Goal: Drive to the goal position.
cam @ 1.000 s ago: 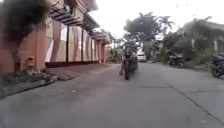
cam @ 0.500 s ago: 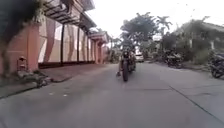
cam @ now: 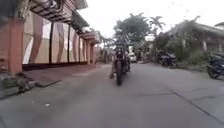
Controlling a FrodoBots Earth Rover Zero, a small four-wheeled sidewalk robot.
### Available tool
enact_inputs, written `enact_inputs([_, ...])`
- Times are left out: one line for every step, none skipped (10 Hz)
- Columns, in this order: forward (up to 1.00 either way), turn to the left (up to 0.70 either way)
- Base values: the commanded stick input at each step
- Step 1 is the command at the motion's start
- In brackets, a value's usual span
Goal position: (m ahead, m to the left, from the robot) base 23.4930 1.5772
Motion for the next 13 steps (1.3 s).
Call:
enact_inputs([0.00, -1.00])
enact_inputs([0.00, -1.00])
enact_inputs([0.00, -1.00])
enact_inputs([0.00, -1.00])
enact_inputs([0.00, -1.00])
enact_inputs([0.00, -1.00])
enact_inputs([0.00, -1.00])
enact_inputs([0.00, -1.00])
enact_inputs([0.00, -1.00])
enact_inputs([0.00, -1.00])
enact_inputs([0.00, -1.00])
enact_inputs([0.00, -0.09])
enact_inputs([0.00, 0.00])
